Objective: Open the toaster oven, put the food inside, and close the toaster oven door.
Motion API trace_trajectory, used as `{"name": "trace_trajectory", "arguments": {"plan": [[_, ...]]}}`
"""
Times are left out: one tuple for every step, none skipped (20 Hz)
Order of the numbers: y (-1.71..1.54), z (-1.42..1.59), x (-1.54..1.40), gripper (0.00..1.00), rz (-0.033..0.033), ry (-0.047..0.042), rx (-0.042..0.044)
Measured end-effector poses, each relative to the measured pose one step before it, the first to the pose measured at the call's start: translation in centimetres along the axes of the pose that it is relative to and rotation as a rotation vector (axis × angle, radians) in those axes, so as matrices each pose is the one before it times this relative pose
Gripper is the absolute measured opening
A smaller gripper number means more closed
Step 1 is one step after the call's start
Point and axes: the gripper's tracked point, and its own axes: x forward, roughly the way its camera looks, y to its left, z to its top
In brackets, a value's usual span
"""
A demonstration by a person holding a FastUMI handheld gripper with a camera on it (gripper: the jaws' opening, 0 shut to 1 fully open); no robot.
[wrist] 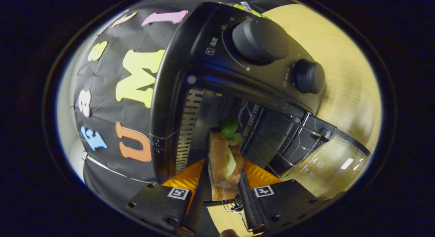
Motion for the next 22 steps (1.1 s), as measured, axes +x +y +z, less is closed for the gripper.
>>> {"name": "trace_trajectory", "arguments": {"plan": [[-0.060,-0.727,-0.137,0.63,-0.00713,0.03030,-0.05296],[0.113,-0.610,-0.465,0.71,-0.00461,0.02330,-0.04584],[0.359,-0.269,-0.210,0.76,-0.00219,0.01117,-0.03648],[0.192,-0.502,0.118,0.81,-0.00679,0.02279,-0.04286],[0.105,-0.444,-0.196,0.84,-0.00478,0.02306,-0.04921],[-0.058,-0.516,0.260,0.90,-0.00650,0.02380,-0.04456],[-0.024,-0.396,0.036,0.97,-0.01763,0.02420,-0.04134],[0.194,-0.287,-0.324,1.00,-0.01907,0.02730,-0.04495],[-0.262,-0.232,-0.071,1.00,-0.02925,0.02290,-0.04610],[-0.057,-0.447,-0.178,1.00,-0.01940,0.02556,-0.04687],[-0.286,-0.562,-0.052,1.00,-0.03331,0.03036,-0.05016],[0.207,-0.430,-0.272,1.00,-0.02279,0.01738,-0.04638],[-0.303,-0.262,-0.205,1.00,-0.03372,0.02053,-0.05255],[-0.196,-0.496,-0.292,1.00,-0.02851,0.01833,-0.04912],[-0.246,-0.301,-0.222,1.00,-0.02509,0.01706,-0.03676],[-0.073,-0.526,-0.435,1.00,-0.01834,0.02706,-0.02793],[0.081,-0.390,-0.176,1.00,-0.00828,0.01651,-0.01109],[-0.299,-0.484,-0.352,1.00,-0.00861,0.00911,-0.01468],[-0.011,-0.186,-0.500,1.00,-0.00934,-0.00684,-0.01728],[-0.176,-0.020,-0.523,1.00,-0.01117,-0.01036,-0.02328],[0.003,-0.069,-0.661,1.00,-0.00797,-0.00729,-0.01998],[0.246,-0.184,-0.896,1.00,-0.00399,-0.00923,-0.01399]]}}
